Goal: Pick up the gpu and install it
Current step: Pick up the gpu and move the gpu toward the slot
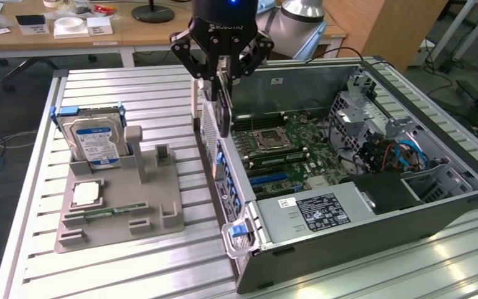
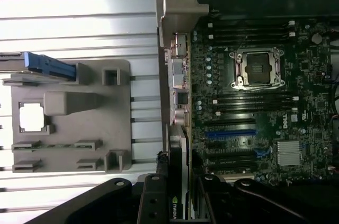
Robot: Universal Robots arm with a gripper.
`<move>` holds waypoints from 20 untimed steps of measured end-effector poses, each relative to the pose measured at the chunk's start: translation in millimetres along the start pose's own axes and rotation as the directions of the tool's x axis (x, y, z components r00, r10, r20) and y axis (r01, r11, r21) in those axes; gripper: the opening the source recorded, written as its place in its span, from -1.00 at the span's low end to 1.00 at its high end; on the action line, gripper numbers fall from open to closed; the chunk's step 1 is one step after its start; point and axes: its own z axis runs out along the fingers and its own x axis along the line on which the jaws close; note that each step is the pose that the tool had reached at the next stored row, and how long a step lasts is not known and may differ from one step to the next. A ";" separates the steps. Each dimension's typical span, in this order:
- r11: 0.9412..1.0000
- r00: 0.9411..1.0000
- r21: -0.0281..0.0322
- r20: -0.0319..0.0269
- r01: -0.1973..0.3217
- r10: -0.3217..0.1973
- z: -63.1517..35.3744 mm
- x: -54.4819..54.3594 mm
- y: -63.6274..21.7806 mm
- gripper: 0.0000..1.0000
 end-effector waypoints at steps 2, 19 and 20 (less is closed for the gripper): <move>1.000 1.000 0.000 0.000 0.000 0.000 0.1 -3.0 0.2 -0.47; 1.000 1.000 -0.003 0.000 0.000 0.000 0.7 -29.0 2.1 -0.47; 1.000 1.000 -0.003 0.000 0.000 0.000 0.8 -30.3 2.2 -0.47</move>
